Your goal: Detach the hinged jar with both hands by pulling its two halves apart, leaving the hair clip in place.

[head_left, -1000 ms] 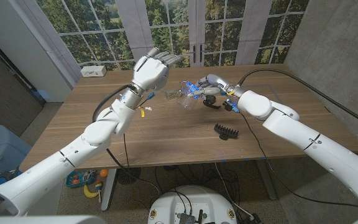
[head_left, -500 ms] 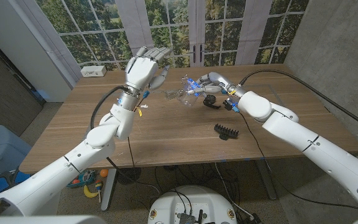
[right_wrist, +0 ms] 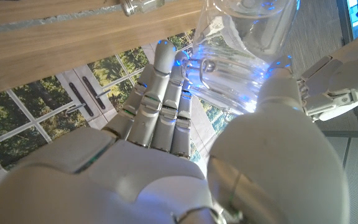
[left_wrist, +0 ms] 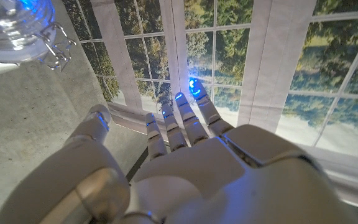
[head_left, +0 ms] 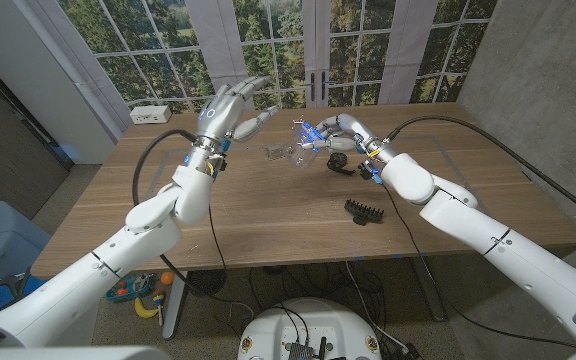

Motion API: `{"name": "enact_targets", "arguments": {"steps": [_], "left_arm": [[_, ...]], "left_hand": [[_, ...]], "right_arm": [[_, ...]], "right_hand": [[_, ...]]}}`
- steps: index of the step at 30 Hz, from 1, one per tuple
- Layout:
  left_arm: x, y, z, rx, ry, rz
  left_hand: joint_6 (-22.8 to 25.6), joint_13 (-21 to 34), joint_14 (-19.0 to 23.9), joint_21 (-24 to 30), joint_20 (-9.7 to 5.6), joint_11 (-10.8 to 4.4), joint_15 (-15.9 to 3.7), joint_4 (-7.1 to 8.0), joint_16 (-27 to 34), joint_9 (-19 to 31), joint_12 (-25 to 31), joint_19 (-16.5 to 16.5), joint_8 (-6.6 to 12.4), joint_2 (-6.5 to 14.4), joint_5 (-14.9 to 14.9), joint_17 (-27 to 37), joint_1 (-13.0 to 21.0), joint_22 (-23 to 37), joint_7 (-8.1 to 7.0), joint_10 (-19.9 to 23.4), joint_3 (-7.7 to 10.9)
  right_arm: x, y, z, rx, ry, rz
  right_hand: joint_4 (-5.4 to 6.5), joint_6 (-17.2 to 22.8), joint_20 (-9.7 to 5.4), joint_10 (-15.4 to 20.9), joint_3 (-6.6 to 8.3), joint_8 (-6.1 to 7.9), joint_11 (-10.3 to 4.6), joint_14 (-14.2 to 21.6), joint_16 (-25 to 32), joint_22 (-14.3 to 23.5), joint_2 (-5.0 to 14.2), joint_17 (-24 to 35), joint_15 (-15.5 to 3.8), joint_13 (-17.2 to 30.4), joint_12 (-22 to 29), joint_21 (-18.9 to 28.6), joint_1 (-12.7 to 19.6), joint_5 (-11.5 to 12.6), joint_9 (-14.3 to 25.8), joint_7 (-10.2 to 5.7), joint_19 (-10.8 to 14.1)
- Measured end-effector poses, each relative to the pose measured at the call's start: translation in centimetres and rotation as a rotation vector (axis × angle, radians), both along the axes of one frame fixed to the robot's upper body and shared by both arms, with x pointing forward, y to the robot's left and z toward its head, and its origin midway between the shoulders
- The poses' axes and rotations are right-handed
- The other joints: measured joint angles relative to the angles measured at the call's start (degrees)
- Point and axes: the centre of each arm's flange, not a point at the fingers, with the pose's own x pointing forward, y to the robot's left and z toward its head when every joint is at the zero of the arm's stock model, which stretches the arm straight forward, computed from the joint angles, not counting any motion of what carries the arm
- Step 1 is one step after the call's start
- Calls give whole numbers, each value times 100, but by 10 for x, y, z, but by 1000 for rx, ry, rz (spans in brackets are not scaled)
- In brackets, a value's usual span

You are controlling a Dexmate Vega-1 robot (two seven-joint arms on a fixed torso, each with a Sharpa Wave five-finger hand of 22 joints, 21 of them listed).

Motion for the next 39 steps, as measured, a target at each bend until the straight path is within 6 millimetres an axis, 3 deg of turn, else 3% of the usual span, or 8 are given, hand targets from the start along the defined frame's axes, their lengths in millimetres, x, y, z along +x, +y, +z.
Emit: {"name": "enact_targets", "arguments": {"steps": [9,22,30,35,39], "left_arm": [[13,12,-3,-95,216,-201],[24,22,-11,-183,437,-462],[34,30,-18,-236,539,-576],[39,33,-21,-274,591,-659],[44,36,-24,-308,623,-720]], "left_hand": [[-391,-286,-562,-414,118,-13,11,18,-21,-35,0,-406,-17,-75,0,-288,-575,1,-122,-505,-145],[-1034,-737,-1367,-1075,189,-154,26,8,-44,-79,0,-954,-22,-371,49,-732,-1349,-28,-75,-1207,-419],[-1327,-933,-1993,-1462,76,-175,53,166,-44,-79,-5,-1202,-22,-100,134,-913,-1739,-27,19,-1631,-486],[-1389,-981,-2226,-1625,18,-208,37,415,-44,-106,-21,-1224,-23,131,207,-938,-1903,-27,81,-1895,-472],[-1441,-989,-2398,-1754,-144,-224,37,579,-44,-106,-21,-1211,-22,179,267,-953,-1909,-27,134,-2007,-476]], "right_arm": [[-4,2,-5,14,-61,-31],[-7,6,-15,17,-139,-88],[-9,8,-19,2,-192,-140],[-9,11,-24,-13,-212,-165],[-8,13,-26,-29,-228,-186]], "right_hand": [[0,0,0,0,0,-24,0,0,0,0,0,0,0,-27,-44,22,0,39,-35,0,0],[1,-1,0,1,-1,-55,1,0,21,0,0,0,0,-27,-45,64,0,39,-75,-1,1],[1,-1,0,1,-1,-36,1,0,21,-28,0,-14,0,-25,-84,86,0,39,-101,-2,1],[1,-9,0,1,-1,-36,1,0,43,-28,0,-14,0,-52,-84,107,0,34,-102,-10,1],[26,-9,0,1,-26,-36,1,0,43,-28,0,-14,0,-44,-84,107,0,23,-101,-9,1]]}}
